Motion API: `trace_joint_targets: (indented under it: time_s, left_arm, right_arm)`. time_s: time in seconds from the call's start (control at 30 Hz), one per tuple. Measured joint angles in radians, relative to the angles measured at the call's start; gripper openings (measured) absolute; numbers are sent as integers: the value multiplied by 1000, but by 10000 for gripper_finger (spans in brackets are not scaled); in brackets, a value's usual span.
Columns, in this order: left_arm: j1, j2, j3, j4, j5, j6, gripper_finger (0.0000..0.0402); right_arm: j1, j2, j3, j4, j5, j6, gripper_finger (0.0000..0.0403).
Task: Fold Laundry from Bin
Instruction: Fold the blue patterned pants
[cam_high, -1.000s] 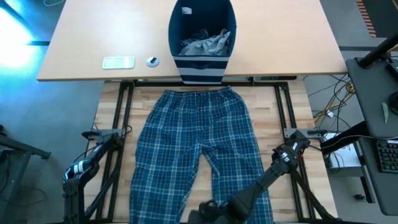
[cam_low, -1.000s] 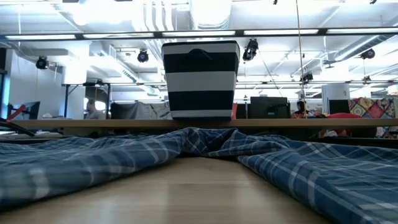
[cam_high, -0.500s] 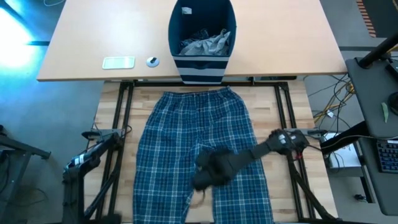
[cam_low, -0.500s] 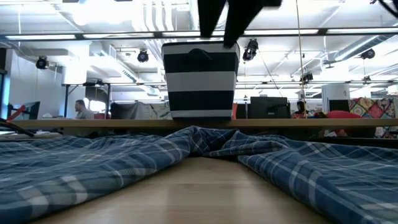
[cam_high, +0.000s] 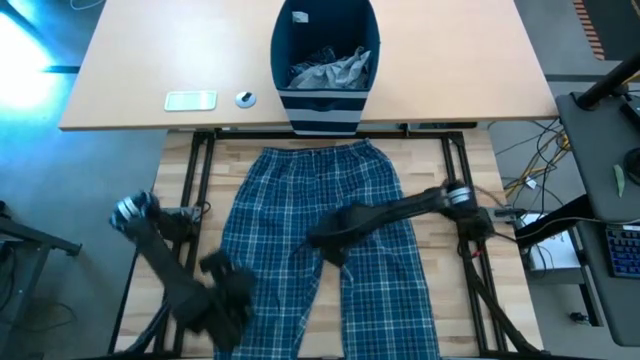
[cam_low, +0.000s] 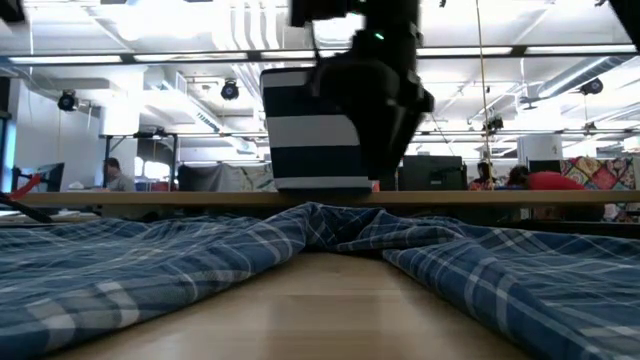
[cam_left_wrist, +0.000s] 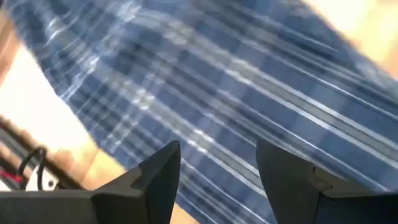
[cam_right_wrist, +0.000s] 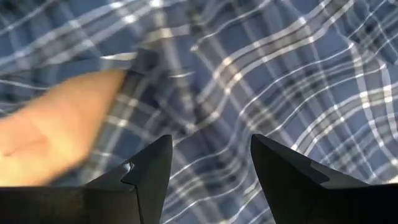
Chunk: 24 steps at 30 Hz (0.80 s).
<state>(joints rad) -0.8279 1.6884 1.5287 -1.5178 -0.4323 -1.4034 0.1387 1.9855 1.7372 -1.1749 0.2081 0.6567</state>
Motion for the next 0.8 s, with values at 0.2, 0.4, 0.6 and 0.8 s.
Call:
trace_joint_targets:
  time_s: [0.2,0.4,0.6,0.8]
  left_arm:
    - [260,-310,-458,420,-20,6,194]
    - [558,-383,-794,836,9,143,194]
    - [723,-368,-958,889,101,257,194]
    - [809,-369,-1000,911,116,419,194]
  right_arm:
    - [-56,-304,-434,338,28,-47,215]
    - [-57,-454,-768,619,-24,-69,215]
    - [-27,-456,-929,621,-89,-48,215]
    - [-93,-501,-954,435,-127,-160,215]
